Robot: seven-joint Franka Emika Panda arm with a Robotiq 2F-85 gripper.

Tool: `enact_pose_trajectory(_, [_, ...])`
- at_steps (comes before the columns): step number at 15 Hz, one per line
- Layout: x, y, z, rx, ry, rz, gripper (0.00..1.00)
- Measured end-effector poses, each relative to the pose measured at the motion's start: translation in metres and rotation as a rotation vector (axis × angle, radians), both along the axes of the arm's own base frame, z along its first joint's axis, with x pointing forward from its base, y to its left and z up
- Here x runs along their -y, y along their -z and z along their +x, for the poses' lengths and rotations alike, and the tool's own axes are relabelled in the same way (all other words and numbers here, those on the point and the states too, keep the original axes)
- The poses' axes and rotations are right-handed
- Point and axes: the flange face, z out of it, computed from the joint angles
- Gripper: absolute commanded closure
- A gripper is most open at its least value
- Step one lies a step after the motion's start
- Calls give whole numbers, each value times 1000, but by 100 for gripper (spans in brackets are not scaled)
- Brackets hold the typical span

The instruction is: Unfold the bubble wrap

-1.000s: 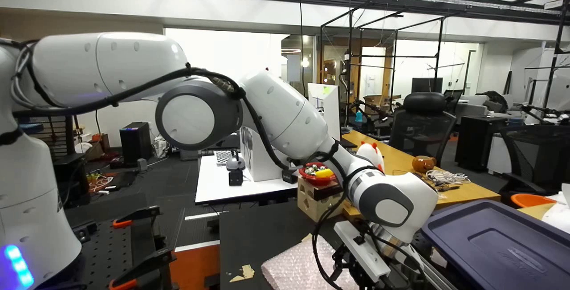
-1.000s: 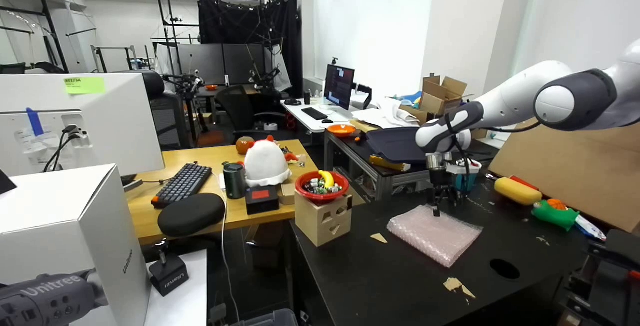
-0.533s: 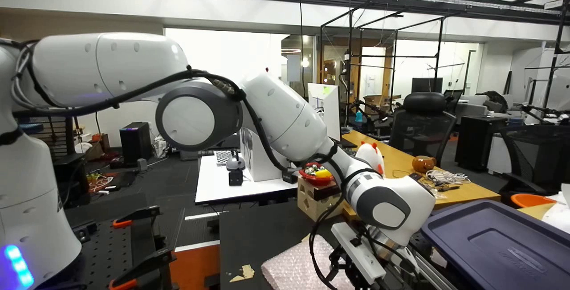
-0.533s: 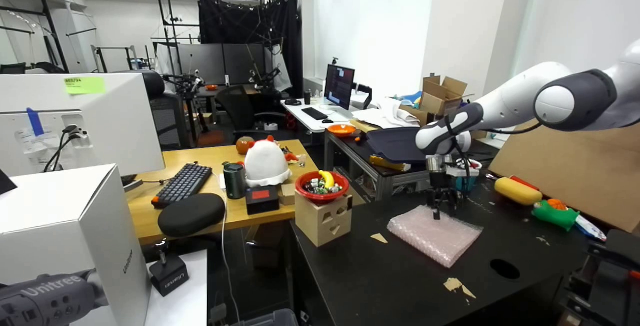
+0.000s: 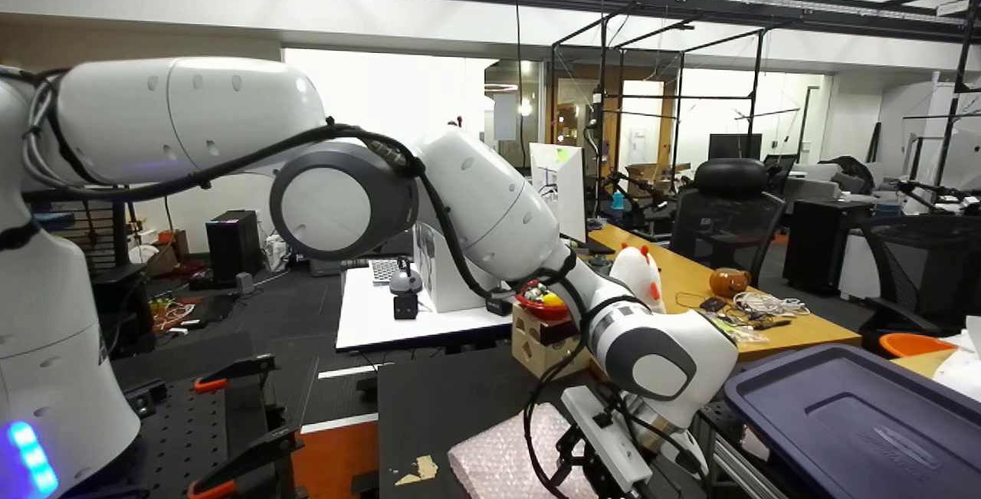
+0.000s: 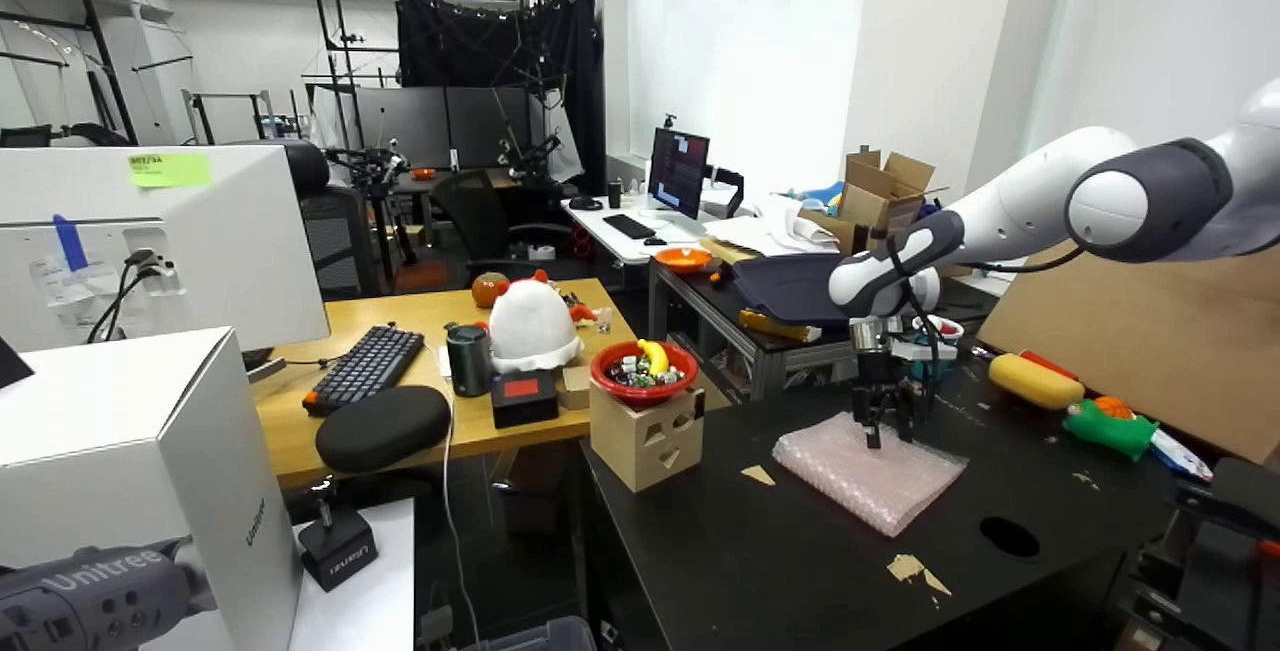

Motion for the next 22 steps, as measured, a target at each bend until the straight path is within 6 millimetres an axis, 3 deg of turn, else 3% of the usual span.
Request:
enact_pose_trajectory(1, [0, 0, 0, 0, 0, 0, 30])
enact_pose_trajectory(8, [6, -1, -1, 2, 9, -3, 84])
enact_pose_trajectory(11, [8, -4, -1, 4, 15, -5, 100])
enact_pose_trajectory(15, [15, -10, 1, 4, 50, -30, 99])
enact_pose_trajectory(22, [61, -43, 3, 6, 173, -171, 99])
